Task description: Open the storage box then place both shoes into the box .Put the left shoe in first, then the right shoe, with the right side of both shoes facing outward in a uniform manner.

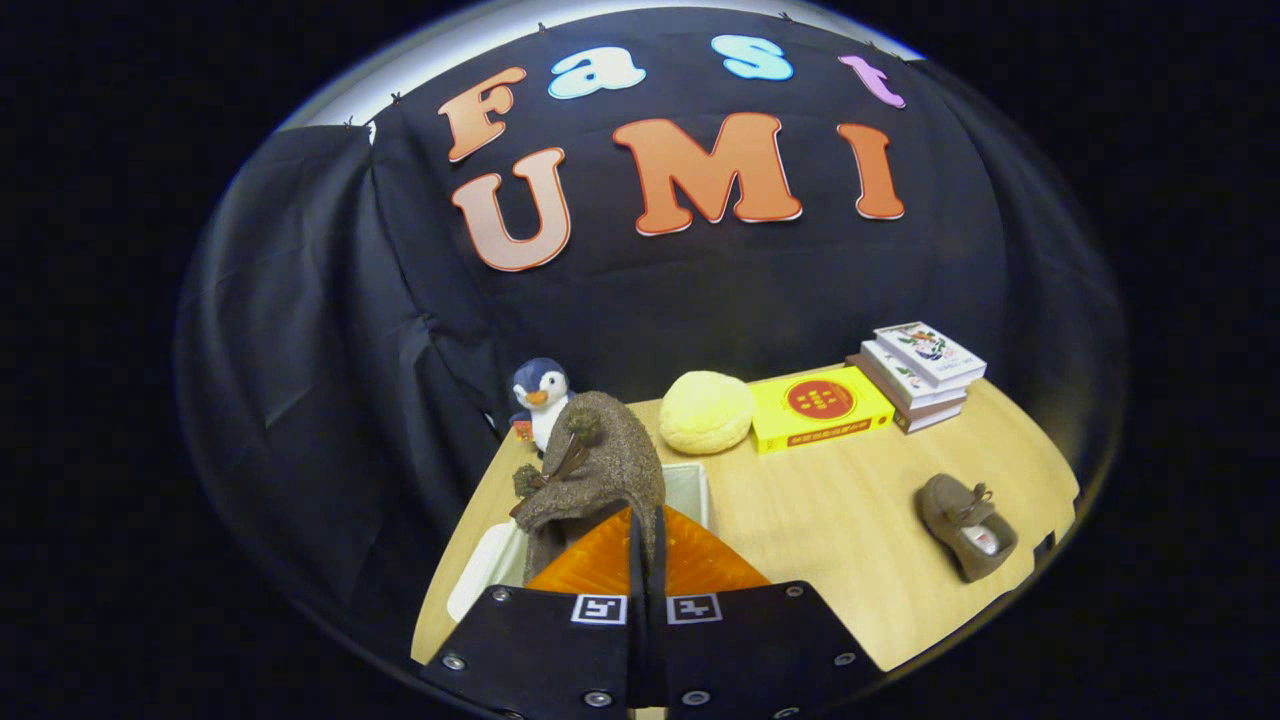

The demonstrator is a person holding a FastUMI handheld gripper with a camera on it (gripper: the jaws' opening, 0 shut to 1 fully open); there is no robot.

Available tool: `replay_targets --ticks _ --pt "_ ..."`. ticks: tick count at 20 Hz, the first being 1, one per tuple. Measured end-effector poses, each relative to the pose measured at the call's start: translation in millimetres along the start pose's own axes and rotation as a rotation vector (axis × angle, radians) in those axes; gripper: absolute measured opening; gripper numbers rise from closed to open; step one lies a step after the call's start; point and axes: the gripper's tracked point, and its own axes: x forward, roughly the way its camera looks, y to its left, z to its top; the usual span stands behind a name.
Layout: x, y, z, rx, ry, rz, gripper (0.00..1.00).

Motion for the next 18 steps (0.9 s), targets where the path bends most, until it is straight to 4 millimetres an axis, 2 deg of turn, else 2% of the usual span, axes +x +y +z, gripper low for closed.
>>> replay_targets --ticks 3,8,11,15,16,18 --pt "20 18 -30 0.038 0.063 -0.01 0.0" --pt "51 25 -75 0.037 0.156 -0.08 0.0" --pt "63 30 -97 0.041 0.201 -0.099 0.01" --pt "69 33 -122 0.035 0.27 -0.116 0.03" --pt "67 37 -125 0.036 0.283 -0.1 0.03" --pt "65 42 -118 0.028 0.262 -0.073 0.13"
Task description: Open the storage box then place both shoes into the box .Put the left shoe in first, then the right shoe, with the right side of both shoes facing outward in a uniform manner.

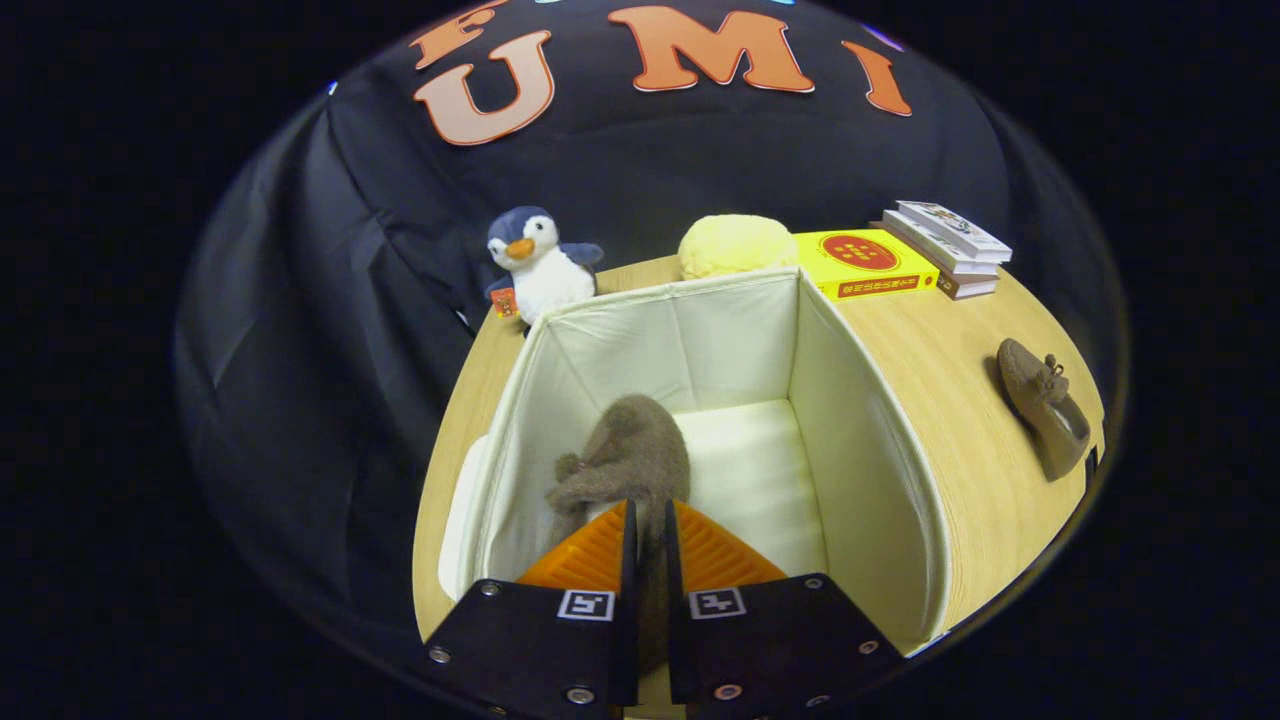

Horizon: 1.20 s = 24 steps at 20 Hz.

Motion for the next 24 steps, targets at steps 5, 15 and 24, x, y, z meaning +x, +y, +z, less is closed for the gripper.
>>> replay_targets --ticks 5,15,24 --pt "-25 -16 28 -0.074 -0.084 0.009 0.86" --pt "-90 -136 89 -0.076 -0.265 -0.038 0.99" --pt "-120 -311 91 -0.044 -0.307 -0.199 0.99"
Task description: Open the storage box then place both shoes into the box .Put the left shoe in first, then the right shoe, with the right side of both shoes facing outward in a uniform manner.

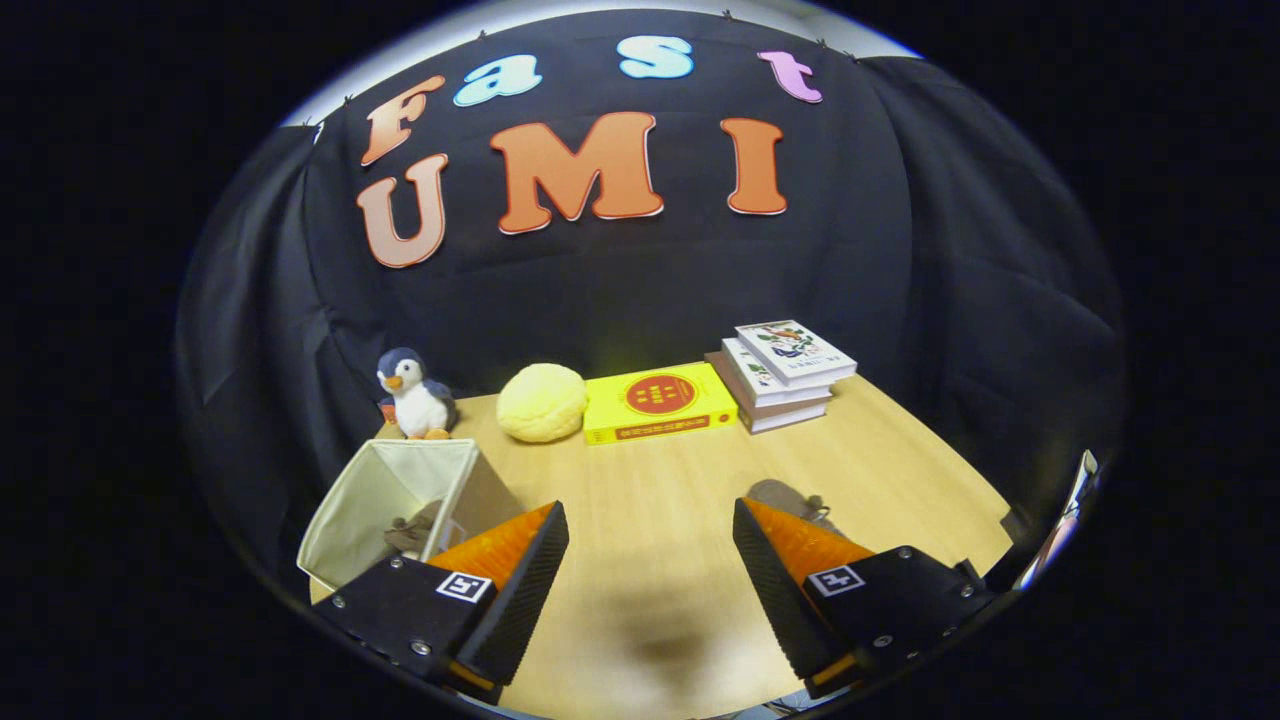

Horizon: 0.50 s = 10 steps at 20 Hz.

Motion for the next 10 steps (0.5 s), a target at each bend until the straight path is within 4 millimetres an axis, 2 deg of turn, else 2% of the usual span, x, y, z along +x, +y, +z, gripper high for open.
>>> replay_targets --ticks 3,5,8,10 --pt "7 -52 -17 -0.01 0.035 -0.053 0.99" --pt "11 -77 -24 0.007 0.046 -0.064 0.99" --pt "18 -108 -32 0.013 0.051 -0.07 0.99" --pt "22 -120 -39 0.01 0.057 -0.059 0.99"
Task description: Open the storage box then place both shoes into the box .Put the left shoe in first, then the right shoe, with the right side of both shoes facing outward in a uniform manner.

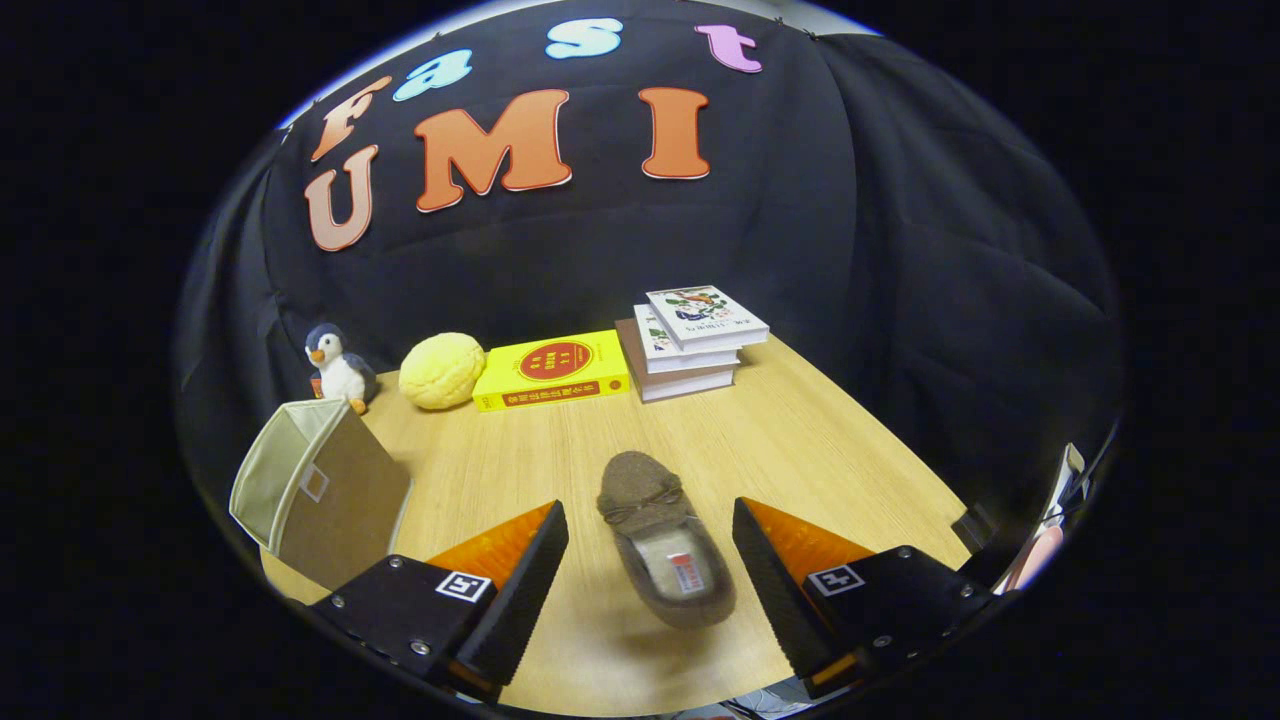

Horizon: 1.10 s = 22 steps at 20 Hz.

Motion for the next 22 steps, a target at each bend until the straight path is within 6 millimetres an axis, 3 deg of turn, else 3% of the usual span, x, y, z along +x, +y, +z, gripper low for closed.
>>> replay_targets --ticks 15,18,20,22 --pt "68 -37 -44 -0.135 0.081 0.093 0.99" --pt "81 -34 -59 -0.14 0.14 0.136 0.99" --pt "86 -35 -65 -0.162 0.149 0.15 0.95" --pt "93 -37 -75 -0.178 0.171 0.15 0.84"
